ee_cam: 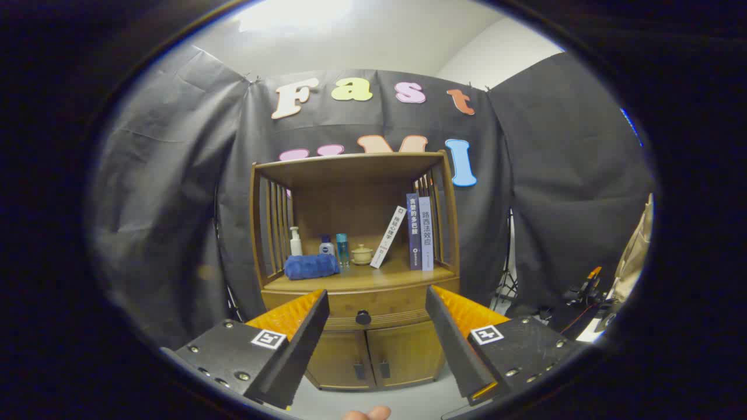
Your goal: Pull open the drawer, take out the items inside it, and place them on the countertop above the cabinet.
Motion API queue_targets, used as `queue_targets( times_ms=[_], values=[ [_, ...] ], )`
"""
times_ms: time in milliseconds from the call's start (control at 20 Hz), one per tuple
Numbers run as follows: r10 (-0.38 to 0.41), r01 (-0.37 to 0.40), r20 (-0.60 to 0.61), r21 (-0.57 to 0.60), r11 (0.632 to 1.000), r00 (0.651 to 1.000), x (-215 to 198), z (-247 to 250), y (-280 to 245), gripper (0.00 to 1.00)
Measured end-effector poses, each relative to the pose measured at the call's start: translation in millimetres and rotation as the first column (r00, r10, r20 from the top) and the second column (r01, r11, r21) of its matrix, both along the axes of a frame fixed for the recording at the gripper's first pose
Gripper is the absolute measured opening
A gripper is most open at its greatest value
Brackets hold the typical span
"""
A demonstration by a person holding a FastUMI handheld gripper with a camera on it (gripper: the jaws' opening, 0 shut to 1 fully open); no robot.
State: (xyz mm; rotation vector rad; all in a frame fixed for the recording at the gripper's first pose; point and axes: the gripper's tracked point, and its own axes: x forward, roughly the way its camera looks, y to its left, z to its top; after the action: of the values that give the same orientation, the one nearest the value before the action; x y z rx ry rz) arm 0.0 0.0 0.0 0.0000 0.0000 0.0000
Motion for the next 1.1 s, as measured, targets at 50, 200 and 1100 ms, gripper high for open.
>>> queue_targets(
  times_ms=[50,200,1100],
  values=[
    [0.003,-0.003,-0.003,-0.004,1.000,1.000,-1,-1,2,0.99],
    [0.012,-0.012,-0.009,-0.016,1.000,1.000,-2,-1,7,0.99],
    [0.047,-0.048,-0.051,-0.032,0.998,0.998,19,-25,19,0.99]
  ],
)
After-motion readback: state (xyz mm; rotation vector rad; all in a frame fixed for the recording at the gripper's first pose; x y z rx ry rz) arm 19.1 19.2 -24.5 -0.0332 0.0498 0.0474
